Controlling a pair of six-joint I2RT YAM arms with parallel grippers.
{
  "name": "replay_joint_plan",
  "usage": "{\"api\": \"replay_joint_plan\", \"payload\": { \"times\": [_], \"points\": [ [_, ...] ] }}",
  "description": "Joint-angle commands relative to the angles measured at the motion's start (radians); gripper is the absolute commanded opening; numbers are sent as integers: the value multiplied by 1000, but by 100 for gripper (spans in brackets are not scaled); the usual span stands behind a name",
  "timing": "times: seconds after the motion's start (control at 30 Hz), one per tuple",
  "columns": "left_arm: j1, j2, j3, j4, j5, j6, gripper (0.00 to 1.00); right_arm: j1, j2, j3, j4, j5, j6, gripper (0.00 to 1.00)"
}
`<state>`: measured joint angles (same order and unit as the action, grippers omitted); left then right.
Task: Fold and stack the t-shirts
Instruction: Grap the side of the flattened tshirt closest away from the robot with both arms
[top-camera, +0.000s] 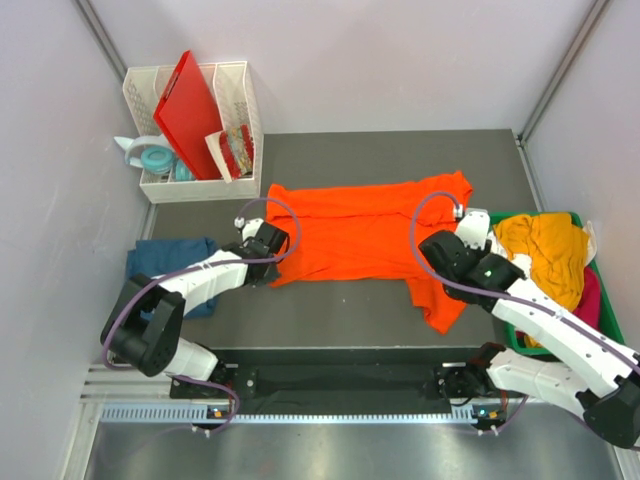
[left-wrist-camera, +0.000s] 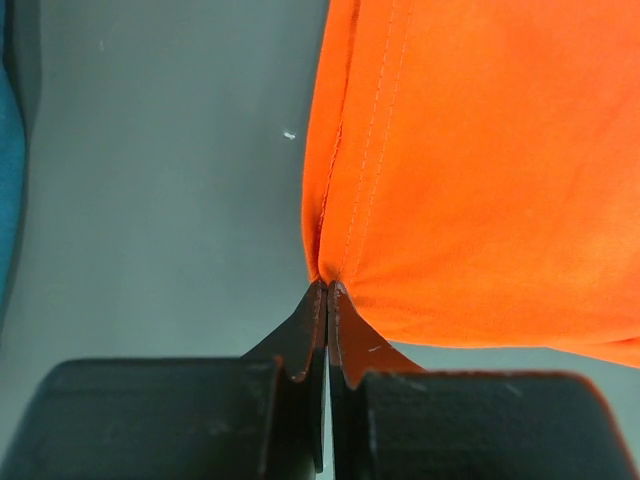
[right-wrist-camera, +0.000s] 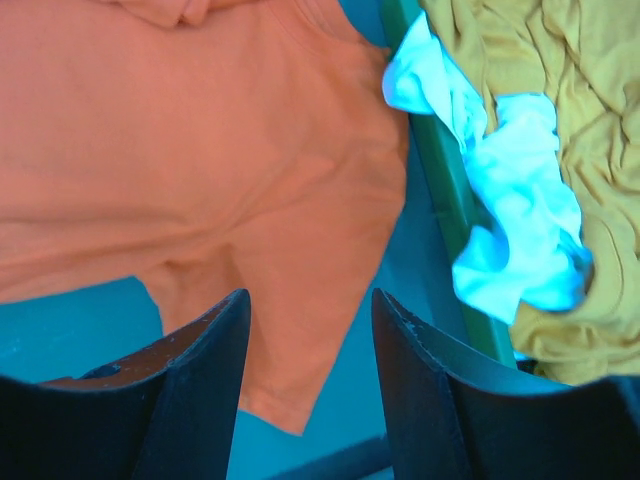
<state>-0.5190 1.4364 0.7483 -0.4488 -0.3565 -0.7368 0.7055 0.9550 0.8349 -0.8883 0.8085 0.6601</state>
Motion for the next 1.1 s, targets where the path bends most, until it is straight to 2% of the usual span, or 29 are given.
{"api": "replay_joint_plan", "payload": {
  "times": [0.0, 0.17, 0.27, 0.37, 0.77, 1.07],
  "points": [
    [-3, -13, 8, -31, -32, -41, 0, 25, -24, 86, -181, -17, 180, 52],
    [-1, -31, 26, -34, -27, -59, 0, 26, 53, 31, -222, -167, 350, 50],
    [-1, -22, 54, -54, -24, -62, 0, 35, 64, -57, -164, -290, 484, 49],
    [-3, -31, 68, -70, -24, -67, 0, 41, 59, -143, -100, -339, 579, 49],
    [-1, -54, 85, -105, -7, -61, 0, 80, 83, -244, -104, -339, 772, 49],
    [0, -60, 82, -131, -12, -47, 0, 146, 117, -250, -164, -292, 915, 49]
  ]
}}
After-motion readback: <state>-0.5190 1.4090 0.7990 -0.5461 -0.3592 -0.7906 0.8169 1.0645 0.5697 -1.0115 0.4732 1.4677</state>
